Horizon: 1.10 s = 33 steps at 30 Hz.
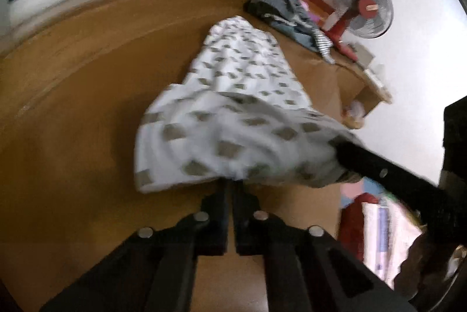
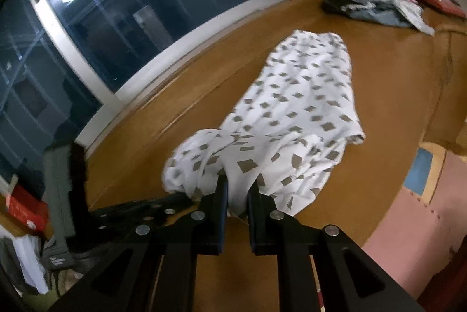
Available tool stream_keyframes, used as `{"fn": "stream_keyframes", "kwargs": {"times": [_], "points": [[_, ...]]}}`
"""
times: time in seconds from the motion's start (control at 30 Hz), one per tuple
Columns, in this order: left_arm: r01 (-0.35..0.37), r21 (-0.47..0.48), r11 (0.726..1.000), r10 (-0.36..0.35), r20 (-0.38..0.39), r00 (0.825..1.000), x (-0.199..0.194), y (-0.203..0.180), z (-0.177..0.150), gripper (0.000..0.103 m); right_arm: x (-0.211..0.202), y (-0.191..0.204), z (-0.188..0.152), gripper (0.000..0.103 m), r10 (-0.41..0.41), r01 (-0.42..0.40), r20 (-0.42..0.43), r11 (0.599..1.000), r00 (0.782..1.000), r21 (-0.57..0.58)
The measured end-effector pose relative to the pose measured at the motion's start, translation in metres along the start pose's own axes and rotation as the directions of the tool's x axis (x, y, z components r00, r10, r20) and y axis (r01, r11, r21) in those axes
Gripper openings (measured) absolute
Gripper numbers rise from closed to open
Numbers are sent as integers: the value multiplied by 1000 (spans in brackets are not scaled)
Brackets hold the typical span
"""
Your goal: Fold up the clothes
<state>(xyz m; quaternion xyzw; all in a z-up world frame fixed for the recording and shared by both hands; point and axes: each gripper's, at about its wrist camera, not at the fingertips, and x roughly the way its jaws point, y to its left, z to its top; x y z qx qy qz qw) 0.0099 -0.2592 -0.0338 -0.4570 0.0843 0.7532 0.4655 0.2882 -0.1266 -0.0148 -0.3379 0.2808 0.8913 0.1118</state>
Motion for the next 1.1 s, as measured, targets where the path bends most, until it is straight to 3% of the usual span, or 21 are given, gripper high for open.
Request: {"fn": "stream_keyframes", "kwargs": {"times": [0.03,0.23,0.33,0.37,0.4,0.47,0.6,0.63,0.67,0.7,0.83,1.0,1.03,1.1], "points": [[-14,2,1000,14,2,1000,-2,3,0,0,-1,-3,-1,12,2,-2,-1,1000,1000,9],[66,-18,998,-67,-27,997,-10,16,-2,0,-2,1,-6,13,12,-12,-7,1000,1000,-8],[155,-36,987,-157,-31,987,-13,10,-4,4,-4,4,-5,13,19,-19,-2,1000,1000,-17],[186,-49,981,-187,-35,982,-11,5,-2,16,-5,4,-2,13,22,-22,2,1000,1000,-14],[213,-70,974,-217,-39,975,-10,1,-2,37,-7,4,0,13,24,-24,5,1000,1000,-11],[240,-95,966,-244,-38,969,-4,-5,0,48,-5,4,6,13,23,-23,12,1000,1000,-10],[224,-105,969,-223,18,975,-1,-7,5,44,-3,8,8,13,33,-32,10,999,999,-30],[207,-86,975,-206,15,978,-1,-9,6,38,-1,9,8,13,35,-34,7,999,999,-33],[189,-67,980,-189,12,982,0,-10,7,17,0,9,8,12,33,-33,7,999,999,-34],[172,-48,984,-172,10,985,0,-12,8,9,1,7,8,12,32,-32,8,999,999,-28],[113,49,992,-113,3,994,-6,-22,3,3,1,-4,10,11,23,-23,16,1000,1000,-11],[75,62,995,-76,6,997,-8,-15,1,0,-2,-14,8,12,19,-19,5,1000,1000,-18],[77,55,995,-78,4,997,-7,-13,1,0,-4,-13,5,14,23,-23,-10,999,1000,-31],[83,60,995,-84,0,997,-5,-11,2,0,-13,-10,-6,29,-9,8,-19,998,1000,-64]]}}
